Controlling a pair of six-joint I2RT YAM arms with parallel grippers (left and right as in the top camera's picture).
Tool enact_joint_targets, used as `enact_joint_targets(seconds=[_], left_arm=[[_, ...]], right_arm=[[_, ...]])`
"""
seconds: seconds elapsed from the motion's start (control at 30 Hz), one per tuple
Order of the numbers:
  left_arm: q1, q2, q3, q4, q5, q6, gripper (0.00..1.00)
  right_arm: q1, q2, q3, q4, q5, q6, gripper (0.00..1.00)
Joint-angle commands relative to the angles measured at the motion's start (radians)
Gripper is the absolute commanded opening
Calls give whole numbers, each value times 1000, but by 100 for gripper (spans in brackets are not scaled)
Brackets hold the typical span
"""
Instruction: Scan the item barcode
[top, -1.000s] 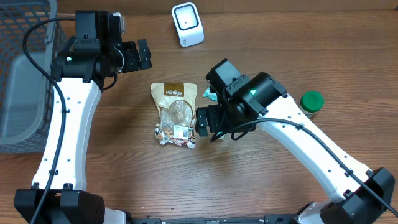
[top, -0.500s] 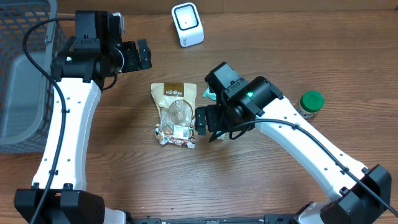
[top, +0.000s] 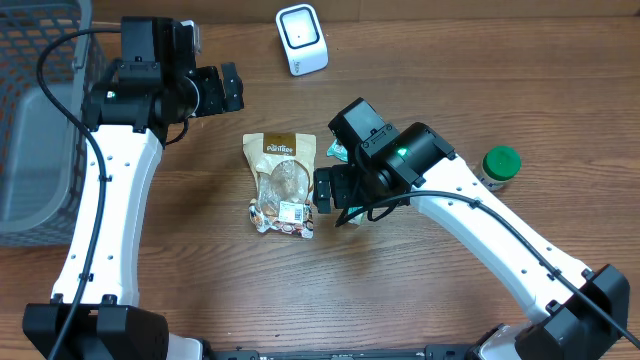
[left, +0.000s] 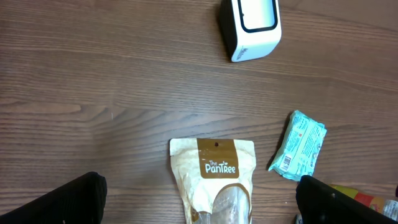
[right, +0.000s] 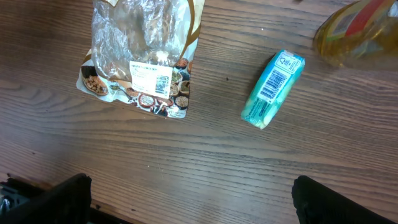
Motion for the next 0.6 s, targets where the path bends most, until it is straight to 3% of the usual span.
enact_joint_targets(seconds=[0.0,0.3,0.57], left_arm=[[-4,0,13,2,-6,23,100],[-4,0,13,2,-6,23,100],[-4,0,13,2,-6,23,100]], right_arm=[[1,-6,-6,3,17,5,100],[1,-5,-26,3,17,10,100],[1,-5,-151,74,16,31,100]])
